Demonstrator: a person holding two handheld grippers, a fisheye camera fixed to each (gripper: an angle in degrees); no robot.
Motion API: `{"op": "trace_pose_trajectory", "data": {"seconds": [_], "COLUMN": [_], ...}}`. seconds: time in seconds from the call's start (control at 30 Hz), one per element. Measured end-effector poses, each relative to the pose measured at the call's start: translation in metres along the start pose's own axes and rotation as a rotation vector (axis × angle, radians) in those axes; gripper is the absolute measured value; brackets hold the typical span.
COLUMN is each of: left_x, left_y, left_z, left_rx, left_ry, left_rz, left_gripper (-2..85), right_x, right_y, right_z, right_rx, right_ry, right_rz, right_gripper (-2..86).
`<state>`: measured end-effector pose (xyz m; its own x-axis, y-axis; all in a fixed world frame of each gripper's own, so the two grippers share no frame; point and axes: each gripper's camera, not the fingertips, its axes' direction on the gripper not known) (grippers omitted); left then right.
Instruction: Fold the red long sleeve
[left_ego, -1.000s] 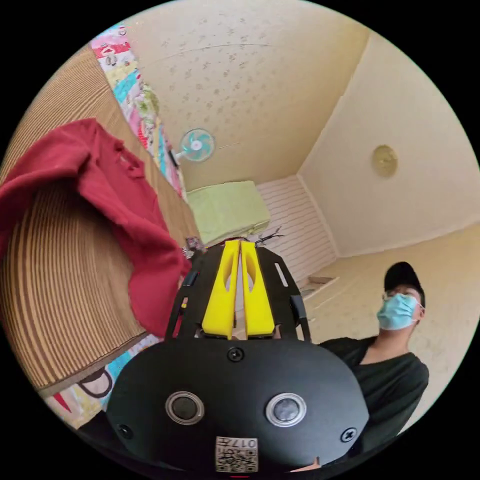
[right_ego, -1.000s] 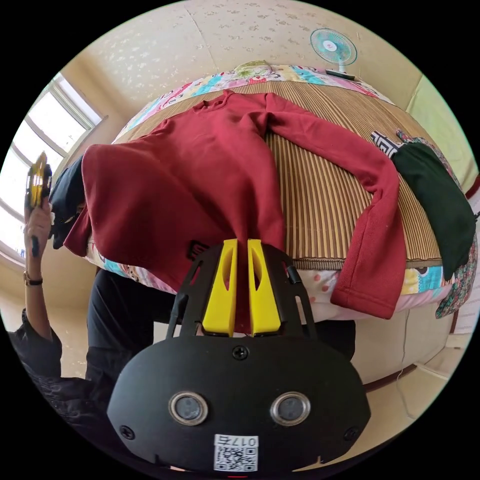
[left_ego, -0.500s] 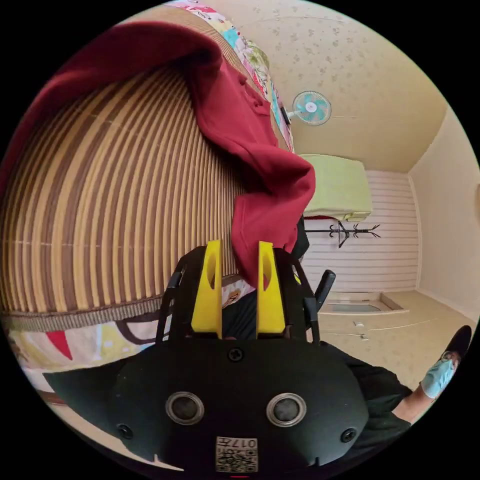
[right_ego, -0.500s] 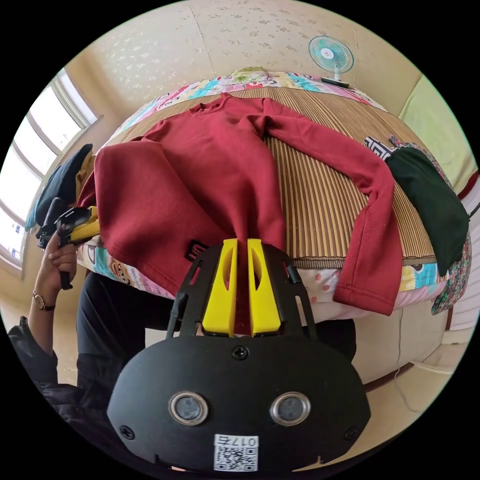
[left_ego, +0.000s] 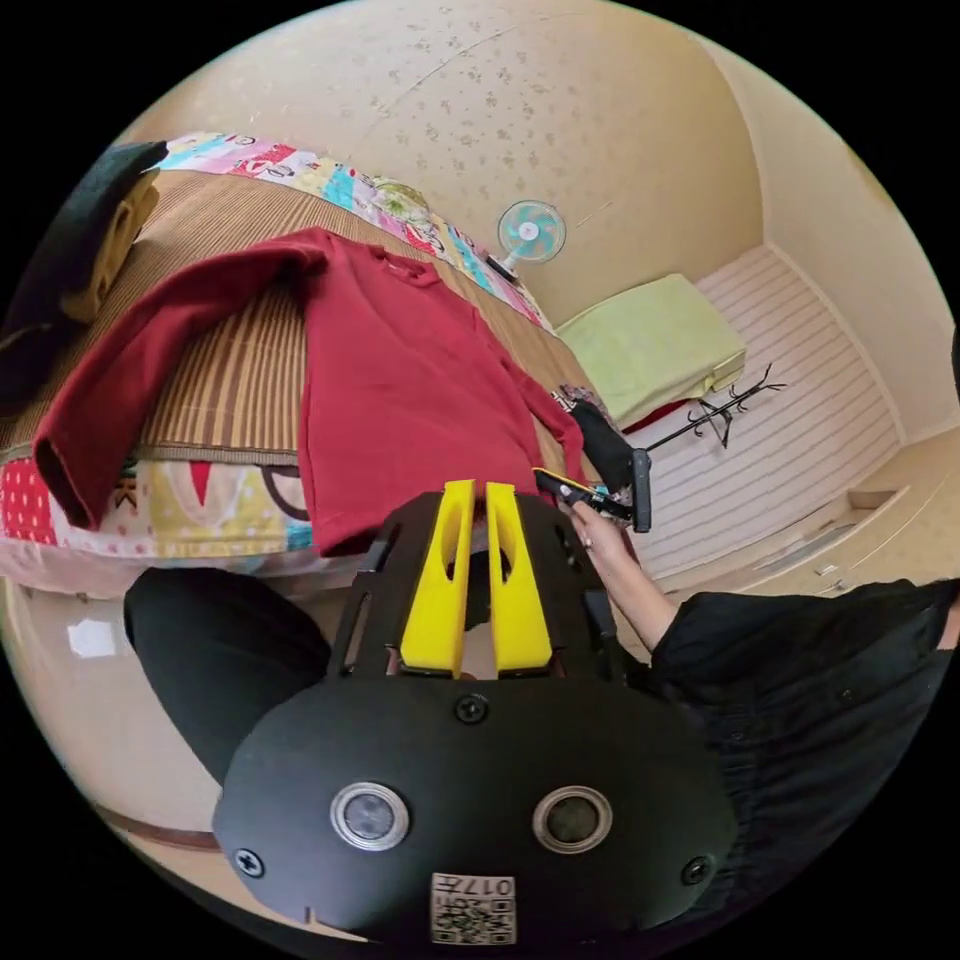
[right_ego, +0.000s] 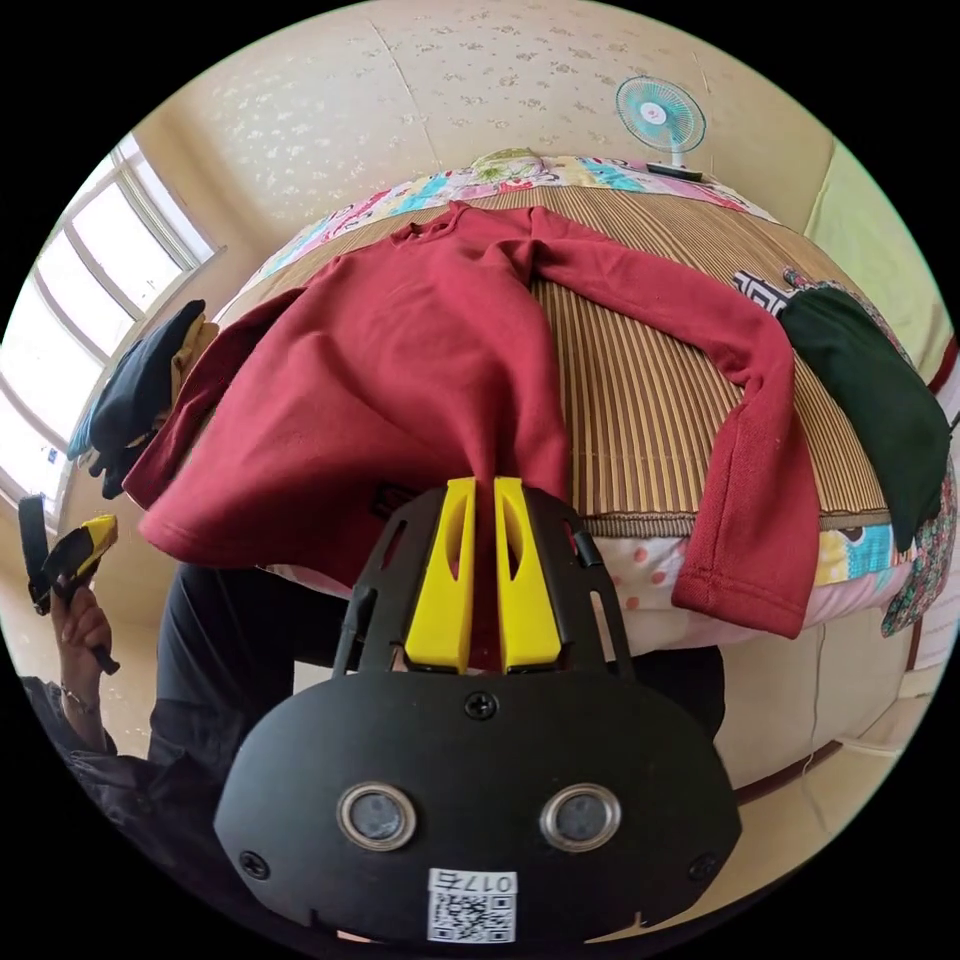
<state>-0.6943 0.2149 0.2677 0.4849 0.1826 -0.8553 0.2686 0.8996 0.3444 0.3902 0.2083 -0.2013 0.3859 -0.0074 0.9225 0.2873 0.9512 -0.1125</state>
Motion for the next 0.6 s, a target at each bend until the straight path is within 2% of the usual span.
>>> {"op": "trace_pose_trajectory", "data": {"seconds": [0.1, 0.2, 0.27, 0.3, 0.37, 0.47, 0.53, 0.6], "left_x": [-0.020, -0.036, -0.040, -0.041, -0.036, -0.011, 0.005, 0.014], "left_y": [0.008, -0.011, -0.017, -0.017, -0.020, -0.012, -0.008, -0.002], "left_z": [-0.010, 0.019, 0.043, 0.058, 0.087, 0.106, 0.116, 0.111], "left_rx": [0.051, -0.047, -0.051, -0.045, -0.118, -0.106, -0.185, -0.269], "left_ry": [-0.141, -0.169, -0.199, -0.181, -0.200, -0.326, -0.324, -0.333], "left_rz": [-0.087, -0.154, -0.203, -0.221, -0.216, -0.160, -0.094, -0.046], "left_gripper": [7.9, 10.6, 10.5, 10.4, 10.7, 9.7, 5.2, 3.6], "right_x": [-0.004, -0.004, -0.004, 0.002, 0.018, 0.049, 0.052, 0.044], "right_y": [-0.012, -0.030, -0.029, -0.022, -0.017, -0.022, -0.018, -0.020], "right_z": [-0.008, -0.030, -0.060, -0.082, -0.095, -0.050, -0.060, -0.069], "right_rx": [-0.045, -0.124, 0.000, 0.127, 0.180, -0.119, -0.072, -0.195], "right_ry": [0.031, 0.033, 0.033, 0.052, 0.076, 0.026, 0.080, 0.178], "right_rz": [-0.040, -0.099, -0.153, -0.134, -0.047, -0.025, -0.105, -0.204], "right_gripper": [3.9, 4.8, 5.9, 6.9, 8.1, 8.7, 6.8, 5.2]}}
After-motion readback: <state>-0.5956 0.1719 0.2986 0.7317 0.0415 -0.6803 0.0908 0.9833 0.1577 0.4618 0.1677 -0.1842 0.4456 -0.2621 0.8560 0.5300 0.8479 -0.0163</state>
